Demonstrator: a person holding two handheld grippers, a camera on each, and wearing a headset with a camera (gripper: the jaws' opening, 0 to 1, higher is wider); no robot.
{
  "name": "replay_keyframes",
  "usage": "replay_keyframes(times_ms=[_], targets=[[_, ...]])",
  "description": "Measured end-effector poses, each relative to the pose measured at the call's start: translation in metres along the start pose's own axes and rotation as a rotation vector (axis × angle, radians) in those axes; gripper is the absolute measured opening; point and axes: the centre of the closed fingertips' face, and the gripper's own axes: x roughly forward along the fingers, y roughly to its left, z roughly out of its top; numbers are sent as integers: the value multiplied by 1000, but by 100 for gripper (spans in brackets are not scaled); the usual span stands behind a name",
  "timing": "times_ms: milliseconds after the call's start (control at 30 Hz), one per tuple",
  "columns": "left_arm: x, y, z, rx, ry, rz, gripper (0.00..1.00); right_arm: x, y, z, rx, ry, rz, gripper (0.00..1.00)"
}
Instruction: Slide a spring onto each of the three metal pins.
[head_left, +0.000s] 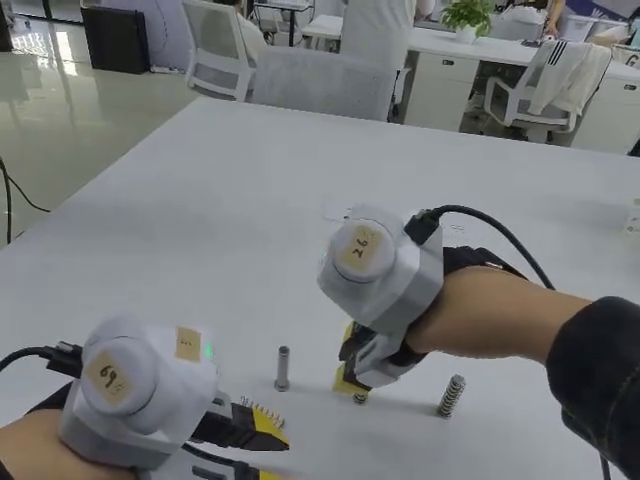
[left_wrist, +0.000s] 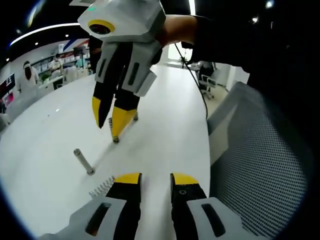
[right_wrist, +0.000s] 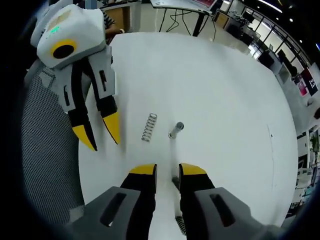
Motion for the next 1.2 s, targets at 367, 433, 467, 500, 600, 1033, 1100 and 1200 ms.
replay_keyframes(times_ms=[367,433,467,500,600,1033,1100,1200], targets=[[1,-8,-4,-7,11,-39,3,41,31,21,-10,-13,107,13],[1,-9,-4,-7,9,-45,0,46,33,21,-2,-13,115,13],[1,-9,-4,-8,9,-47,0,49,33,21,2,-10,116,13],[1,-9,-4,-9,8,-49,0,50,33,21,2,-8,115,13],[1,-9,-3,-9,6,-54,0,56,32,22,15,-7,119,13],[0,-7,-3,-15,4,-48,1,72,32,21,59,3,110,9],[0,-6,-4,-15,6,-44,3,73,32,21,38,2,105,9],[-1,-6,-5,-19,7,-42,5,69,33,18,52,16,105,8]])
